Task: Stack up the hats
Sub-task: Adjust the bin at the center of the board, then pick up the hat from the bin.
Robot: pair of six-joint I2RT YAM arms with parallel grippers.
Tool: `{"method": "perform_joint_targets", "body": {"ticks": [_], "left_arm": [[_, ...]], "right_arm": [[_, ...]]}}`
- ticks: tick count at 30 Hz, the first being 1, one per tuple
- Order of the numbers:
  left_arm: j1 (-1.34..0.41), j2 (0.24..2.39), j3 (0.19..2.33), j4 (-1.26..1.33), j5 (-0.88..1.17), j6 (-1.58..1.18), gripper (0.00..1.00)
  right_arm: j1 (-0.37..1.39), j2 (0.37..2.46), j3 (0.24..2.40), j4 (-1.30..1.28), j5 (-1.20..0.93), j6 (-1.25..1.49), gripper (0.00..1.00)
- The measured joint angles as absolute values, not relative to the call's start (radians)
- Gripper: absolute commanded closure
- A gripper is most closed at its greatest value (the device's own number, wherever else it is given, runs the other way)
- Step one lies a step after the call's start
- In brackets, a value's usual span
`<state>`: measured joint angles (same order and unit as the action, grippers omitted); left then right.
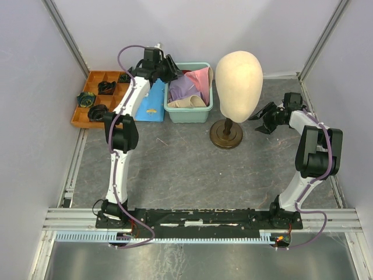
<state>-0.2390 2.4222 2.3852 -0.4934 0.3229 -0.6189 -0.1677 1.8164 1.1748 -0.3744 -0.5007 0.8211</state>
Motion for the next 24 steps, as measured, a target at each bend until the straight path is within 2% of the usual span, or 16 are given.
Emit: {"method": "perform_joint_targets", "body": {"ticks": [4,5,6,7,17,22,24], "left_arm": [[-0.264,2.434,2.405,-0.522,0.295,-0.611,0.45],[-0.270,2.438,2.414,-0.527,0.289,-0.607,0.31],[-0.273,2.440,2.420,-0.528,0.285,-0.603,0.05],[-0.278,2.443,2.425,-0.530,0.278,-0.598,0.00],[-0.309,2.445,2.442,-0.585,0.170,-0.553,0.01],[-0.320,2.445,2.465,-0.653,0.041,-0.550,0.00],[-0.324,2.445,2.472,-0.662,0.000,-0.552,0.06]], "right_arm": [[-0.173,1.816,1.176,-0.376,-0.501,0.820,0.33],[-0.175,1.816,1.176,-0.375,-0.501,0.820,0.33],[-0.175,1.816,1.176,-0.375,-0.501,0.818,0.33],[-0.176,1.816,1.176,-0.376,-0.501,0.817,0.33],[-0.184,1.816,1.176,-0.375,-0.508,0.813,0.33],[-0.184,1.816,1.176,-0.375,-0.514,0.812,0.33],[-0.186,1.816,1.176,-0.375,-0.516,0.809,0.32]]}}
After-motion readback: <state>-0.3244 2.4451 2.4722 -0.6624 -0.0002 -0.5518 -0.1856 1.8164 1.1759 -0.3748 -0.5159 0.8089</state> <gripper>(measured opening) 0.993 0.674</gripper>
